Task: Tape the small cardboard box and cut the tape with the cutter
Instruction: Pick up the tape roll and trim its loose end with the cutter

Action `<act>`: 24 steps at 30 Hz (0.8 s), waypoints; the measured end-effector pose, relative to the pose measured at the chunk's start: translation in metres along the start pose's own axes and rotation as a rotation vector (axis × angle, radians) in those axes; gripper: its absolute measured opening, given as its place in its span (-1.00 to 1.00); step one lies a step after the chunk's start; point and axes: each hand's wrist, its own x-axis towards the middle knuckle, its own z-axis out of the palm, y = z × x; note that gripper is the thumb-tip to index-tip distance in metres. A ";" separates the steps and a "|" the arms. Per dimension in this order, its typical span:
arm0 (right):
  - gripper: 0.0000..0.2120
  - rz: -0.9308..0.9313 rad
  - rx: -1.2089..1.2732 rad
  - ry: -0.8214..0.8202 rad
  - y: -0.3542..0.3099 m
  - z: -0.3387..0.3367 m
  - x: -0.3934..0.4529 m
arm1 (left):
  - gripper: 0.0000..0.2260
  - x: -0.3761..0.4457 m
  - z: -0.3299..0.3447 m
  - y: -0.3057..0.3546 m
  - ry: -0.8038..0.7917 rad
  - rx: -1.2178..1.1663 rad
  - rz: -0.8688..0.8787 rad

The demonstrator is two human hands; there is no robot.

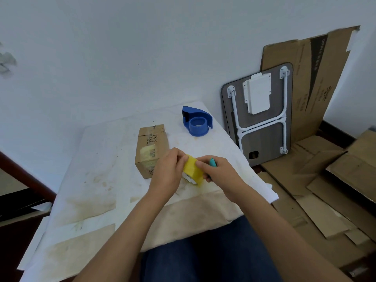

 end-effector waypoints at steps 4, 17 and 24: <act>-0.88 -0.093 -0.129 0.121 0.003 -0.003 0.008 | -0.81 -0.004 0.001 0.001 0.004 -0.681 -0.426; -0.60 -0.276 -0.509 0.151 0.009 0.017 -0.007 | -0.87 -0.008 0.013 0.024 0.205 -1.458 -0.878; -0.84 -0.267 -0.178 0.150 0.011 0.024 0.002 | -0.89 -0.011 0.014 0.024 0.140 -1.414 -0.862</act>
